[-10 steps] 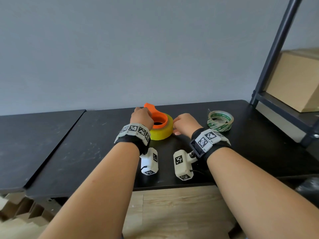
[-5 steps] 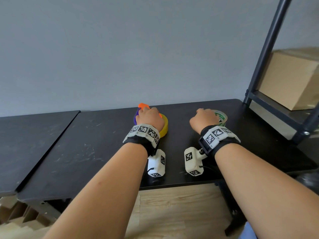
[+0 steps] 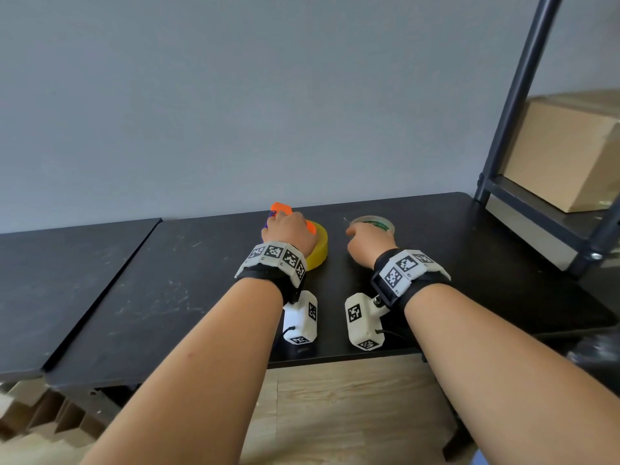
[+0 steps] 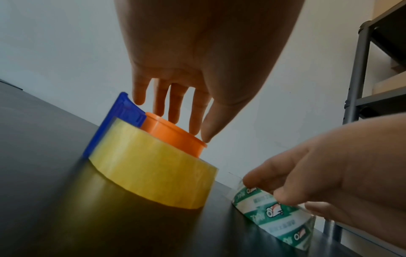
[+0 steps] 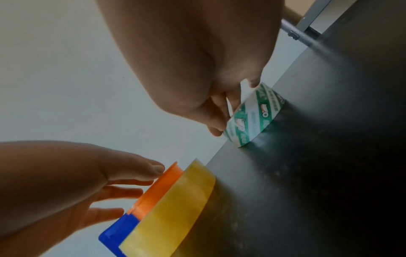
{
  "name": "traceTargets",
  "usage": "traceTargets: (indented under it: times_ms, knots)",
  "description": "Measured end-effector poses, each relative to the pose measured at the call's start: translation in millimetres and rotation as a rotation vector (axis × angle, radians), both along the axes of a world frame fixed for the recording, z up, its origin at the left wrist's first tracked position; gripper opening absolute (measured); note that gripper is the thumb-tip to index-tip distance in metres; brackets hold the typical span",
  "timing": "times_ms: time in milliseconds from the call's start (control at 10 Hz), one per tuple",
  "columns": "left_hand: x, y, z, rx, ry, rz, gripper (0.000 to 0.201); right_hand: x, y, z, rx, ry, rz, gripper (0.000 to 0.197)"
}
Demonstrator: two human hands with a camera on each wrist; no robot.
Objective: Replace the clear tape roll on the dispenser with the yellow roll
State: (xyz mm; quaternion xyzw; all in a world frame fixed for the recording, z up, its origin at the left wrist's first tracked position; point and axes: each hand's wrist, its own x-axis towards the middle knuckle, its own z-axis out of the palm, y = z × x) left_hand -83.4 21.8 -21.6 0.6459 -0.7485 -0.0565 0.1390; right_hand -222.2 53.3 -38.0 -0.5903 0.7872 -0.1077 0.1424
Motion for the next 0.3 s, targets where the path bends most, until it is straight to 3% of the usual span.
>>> traceTargets:
  times_ms: [200, 300]
  knots:
    - [10, 7, 12, 0.062, -0.019, -0.008, 0.039, 4, 7, 4, -0.194, 0.007, -0.034, 0.036]
    - [13, 6, 21, 0.045, -0.043, -0.008, 0.042, 6, 5, 17, -0.212, -0.096, -0.035, 0.042]
